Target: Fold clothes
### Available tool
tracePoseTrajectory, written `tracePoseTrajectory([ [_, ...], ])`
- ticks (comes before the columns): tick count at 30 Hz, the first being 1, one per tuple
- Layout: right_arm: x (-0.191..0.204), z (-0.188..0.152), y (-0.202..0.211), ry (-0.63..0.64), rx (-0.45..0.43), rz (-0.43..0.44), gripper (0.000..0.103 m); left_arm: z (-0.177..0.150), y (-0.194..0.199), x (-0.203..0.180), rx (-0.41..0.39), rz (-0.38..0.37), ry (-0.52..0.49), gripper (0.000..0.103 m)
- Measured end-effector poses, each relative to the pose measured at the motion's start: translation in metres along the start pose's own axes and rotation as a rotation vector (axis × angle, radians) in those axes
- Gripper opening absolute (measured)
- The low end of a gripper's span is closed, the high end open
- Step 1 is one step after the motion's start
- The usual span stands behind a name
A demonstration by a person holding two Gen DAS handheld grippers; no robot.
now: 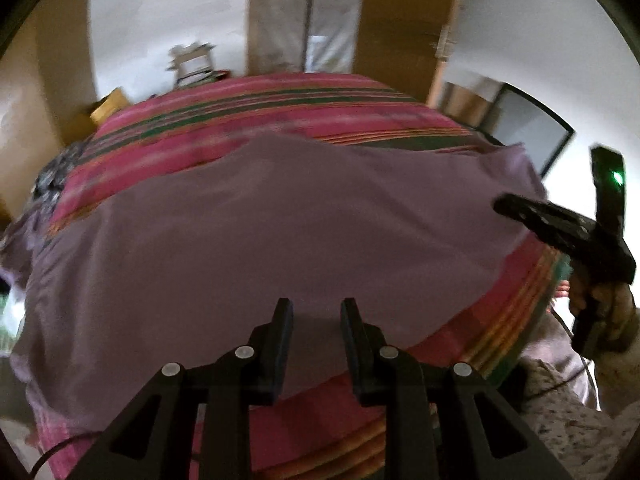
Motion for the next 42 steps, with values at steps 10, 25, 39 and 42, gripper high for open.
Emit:
tracePoseTrajectory([
  [10,0.007,-0.021,0.013,0.059,0.022,-0.028,0.03,-0.039,0.038,0.097,-0.033,0.149,0.242,0.025],
  [25,0.127,-0.035,0.018,0.392,0.033,0.248,0.041,-0.083,0.097,0.187,-0.162,0.146,0.646,0.035],
  [39,0.121,-0.031,-0.003,0.311,0.061,0.183,0.041,-0.071,0.114,0.176,-0.152,0.168,0.562,0.035],
  [42,0.099,-0.025,-0.003,0.235,0.049,0.103,0.041,-0.038,0.1,0.145,-0.181,0.098,0.432,0.035],
])
Point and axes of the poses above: each gripper's, at about its wrist camera, not at the fingertips, and y roughly against the way its jaws point, x to its left, z to its top, the point moved 9 cm from there along -y, roughly the way its jaws point, and after that the axes turned 10 degrees about -y, right-handed, at the moved point
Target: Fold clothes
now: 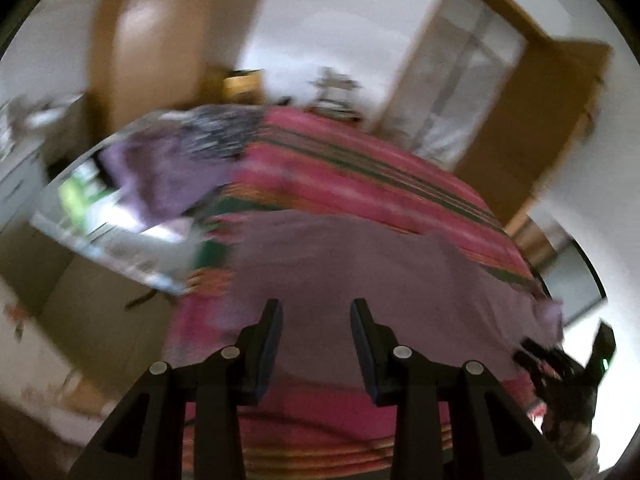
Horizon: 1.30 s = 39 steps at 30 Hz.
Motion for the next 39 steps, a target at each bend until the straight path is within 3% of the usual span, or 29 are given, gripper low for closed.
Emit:
tracePoseTrajectory([
  [3,-0.018,-0.005,-0.002,-0.048,0.01,-0.067,0.041,0.005,-0.027,-0.053,0.036,-0.123,-0.105,0.035],
  [9,-0.042,-0.014,0.002,-0.101,0.017,-0.158,0.041,-0.011,-0.07,-0.142,0.14,-0.245,-0.307,0.035],
  [14,-0.076,-0.017,0.006,-0.232,0.018,-0.189,0.041,-0.021,-0.081,-0.202,0.17,-0.348,-0.454,0.035],
  [18,-0.088,-0.012,0.023,-0.274,-0.042,-0.207,0.041,-0.019,-0.091,-0.233,0.183,-0.399,-0.524,0.035],
  [21,-0.1,-0.005,0.042,-0.298,-0.103,-0.243,0.041,-0.012,-0.095,-0.252,0.187,-0.448,-0.539,0.035],
  [25,-0.138,0.002,0.073,-0.37,-0.192,-0.375,0.041,-0.008,-0.099,-0.275,0.19,-0.494,-0.558,0.035],
  [31,-0.206,0.001,0.095,-0.478,-0.22,-0.543,0.042,-0.019,-0.115,-0.288,0.239,-0.501,-0.572,0.035],
  [39,-0.255,0.013,0.063,-0.547,-0.174,-0.508,0.041,-0.01,-0.135,-0.312,0.261,-0.499,-0.547,0.035],
])
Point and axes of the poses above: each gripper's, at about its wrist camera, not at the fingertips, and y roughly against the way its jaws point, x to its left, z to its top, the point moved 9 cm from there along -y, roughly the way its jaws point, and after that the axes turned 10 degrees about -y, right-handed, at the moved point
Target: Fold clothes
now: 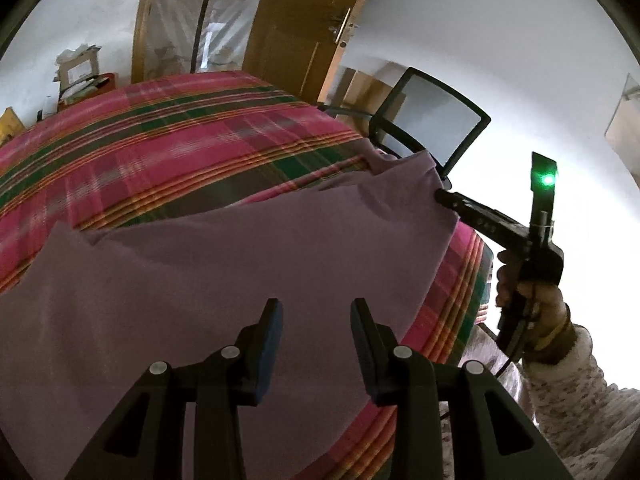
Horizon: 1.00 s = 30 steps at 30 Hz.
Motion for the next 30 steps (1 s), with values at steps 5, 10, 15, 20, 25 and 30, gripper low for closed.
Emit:
tracePoseTrajectory([
  [5,-0.002,-0.002,-0.021,0.007,0.043,0.014,0.041,0.017,-0.018,-0.011,0.023,-0.014,-0.022,0.035],
  [10,0.001,0.0,-0.02,0.02,0.029,0.054,0.023,0.026,-0.036,-0.011,0.06,-0.037,0.003,0.035],
  [15,0.017,0.003,-0.011,0.067,-0.01,0.1,0.008,0.026,-0.054,-0.012,0.1,-0.054,0.03,0.035],
  [20,0.041,0.0,-0.005,0.159,-0.048,0.149,0.008,0.024,-0.065,-0.017,0.126,-0.052,0.03,0.035],
  [25,0.059,-0.01,0.001,0.231,-0.061,0.182,0.008,0.026,-0.066,-0.018,0.125,-0.052,0.038,0.035],
  [30,0.076,-0.018,0.015,0.311,-0.092,0.218,0.008,0.034,-0.062,-0.019,0.098,-0.059,0.055,0.035],
])
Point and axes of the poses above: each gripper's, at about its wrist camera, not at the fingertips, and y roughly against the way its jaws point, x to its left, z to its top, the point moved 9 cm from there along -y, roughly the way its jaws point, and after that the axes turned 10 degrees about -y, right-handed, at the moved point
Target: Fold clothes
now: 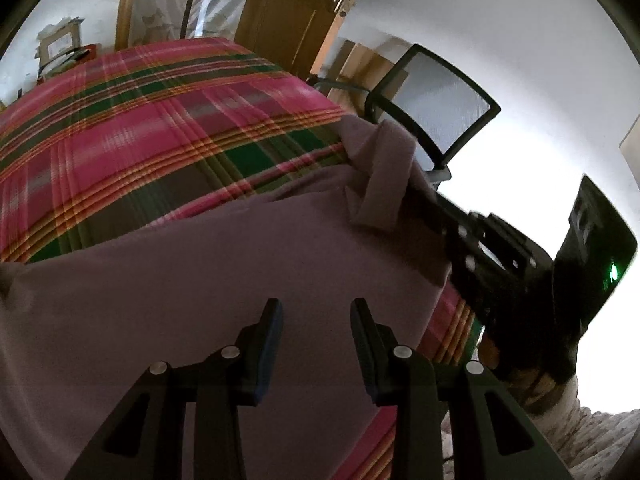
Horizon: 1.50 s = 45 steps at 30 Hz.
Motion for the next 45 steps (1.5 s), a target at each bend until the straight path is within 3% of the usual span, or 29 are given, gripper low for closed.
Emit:
tracePoseTrajectory([
  [9,0.025,-0.016,0.004,0.084,0.032,0.051,0.008,0.004,-0.006,-0.007,-0.002,-0.026,0.009,0.035],
  [15,0.024,-0.027,-0.008,0.081,0.113,0.095,0.009,0.005,-0.01,-0.01,0.002,-0.032,0.01,0.035],
  [20,0.01,-0.017,-0.002,-0.017,0.153,0.185,0.023,0.006,-0.014,-0.008,0.007,-0.028,0.017,0.035],
  [24,-0.008,-0.005,0.001,-0.113,0.155,0.22,0.023,0.006,-0.017,-0.006,0.015,-0.025,0.024,0.035],
  [29,-0.027,0.007,-0.001,-0.277,0.169,0.323,0.025,0.006,-0.023,-0.004,0.026,-0.022,0.032,0.035],
  [33,-0.038,0.014,0.001,-0.327,0.161,0.36,0.027,0.006,-0.026,-0.003,0.029,-0.021,0.035,0.035],
  [41,-0.083,0.017,-0.038,-0.353,0.192,0.107,0.034,0.006,-0.03,-0.003,0.031,-0.013,0.033,0.035],
  [45,-0.089,0.016,-0.055,-0.341,0.211,0.084,0.039,0.006,-0.03,-0.003,0.031,-0.008,0.026,0.035],
])
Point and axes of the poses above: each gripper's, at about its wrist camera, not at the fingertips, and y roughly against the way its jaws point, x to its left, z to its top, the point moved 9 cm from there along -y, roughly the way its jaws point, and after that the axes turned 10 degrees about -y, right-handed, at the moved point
